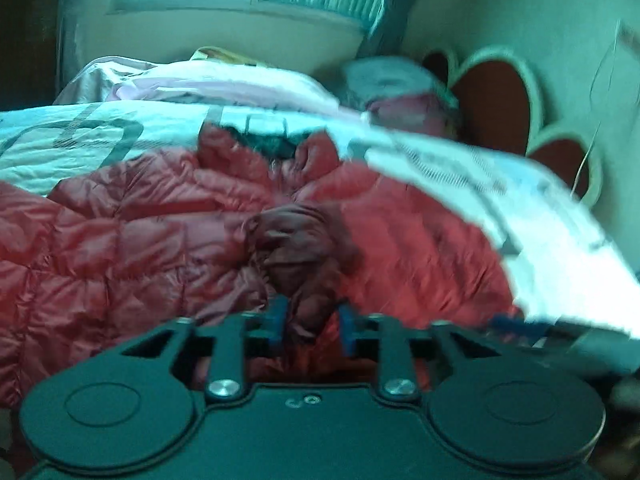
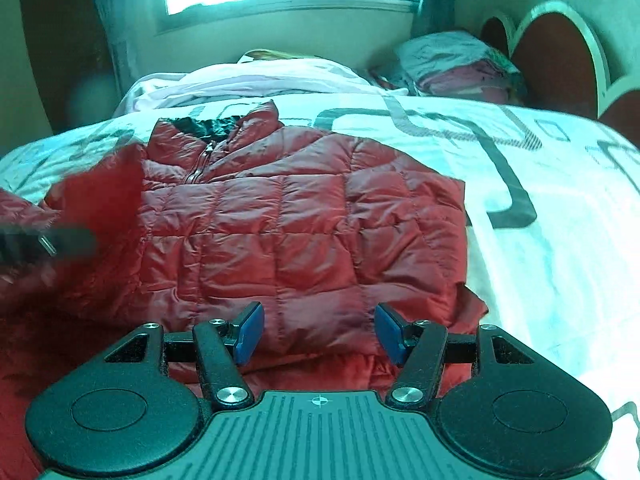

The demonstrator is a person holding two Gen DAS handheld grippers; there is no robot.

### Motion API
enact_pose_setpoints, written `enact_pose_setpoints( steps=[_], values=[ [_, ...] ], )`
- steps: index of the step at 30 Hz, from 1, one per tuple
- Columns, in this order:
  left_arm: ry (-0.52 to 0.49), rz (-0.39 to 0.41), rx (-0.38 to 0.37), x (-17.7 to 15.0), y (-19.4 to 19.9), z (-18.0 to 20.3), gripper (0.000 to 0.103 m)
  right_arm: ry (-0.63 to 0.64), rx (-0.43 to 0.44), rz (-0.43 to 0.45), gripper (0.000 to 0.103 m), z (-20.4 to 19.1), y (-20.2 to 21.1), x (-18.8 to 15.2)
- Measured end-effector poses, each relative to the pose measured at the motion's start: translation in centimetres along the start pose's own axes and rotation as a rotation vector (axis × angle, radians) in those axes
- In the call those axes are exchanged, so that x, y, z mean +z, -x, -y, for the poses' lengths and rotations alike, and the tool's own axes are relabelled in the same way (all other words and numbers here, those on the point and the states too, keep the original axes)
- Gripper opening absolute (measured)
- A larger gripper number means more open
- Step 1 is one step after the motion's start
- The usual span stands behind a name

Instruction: Fold large clothes

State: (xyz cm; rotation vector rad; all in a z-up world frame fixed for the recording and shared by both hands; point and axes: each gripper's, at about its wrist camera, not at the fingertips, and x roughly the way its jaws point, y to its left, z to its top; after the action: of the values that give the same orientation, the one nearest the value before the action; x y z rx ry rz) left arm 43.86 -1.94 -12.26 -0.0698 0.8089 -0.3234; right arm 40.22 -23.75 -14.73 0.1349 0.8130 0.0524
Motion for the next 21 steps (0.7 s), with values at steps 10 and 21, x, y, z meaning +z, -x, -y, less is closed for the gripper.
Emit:
enact_pose_setpoints(
  steps=[10, 21],
  values=[
    [0.003, 0.162, 0.258, -1.5, 7.5, -5.9, 0.08, -0.015, 0.132, 0.072, 0.103, -2.7, 0.9, 1.6],
    [0.124, 0.083, 0.462, -6.8, 11.6, -13.3, 0.077, 0.045, 0.206, -0.049, 0.065, -8.6, -4.3, 2.1]
  ],
)
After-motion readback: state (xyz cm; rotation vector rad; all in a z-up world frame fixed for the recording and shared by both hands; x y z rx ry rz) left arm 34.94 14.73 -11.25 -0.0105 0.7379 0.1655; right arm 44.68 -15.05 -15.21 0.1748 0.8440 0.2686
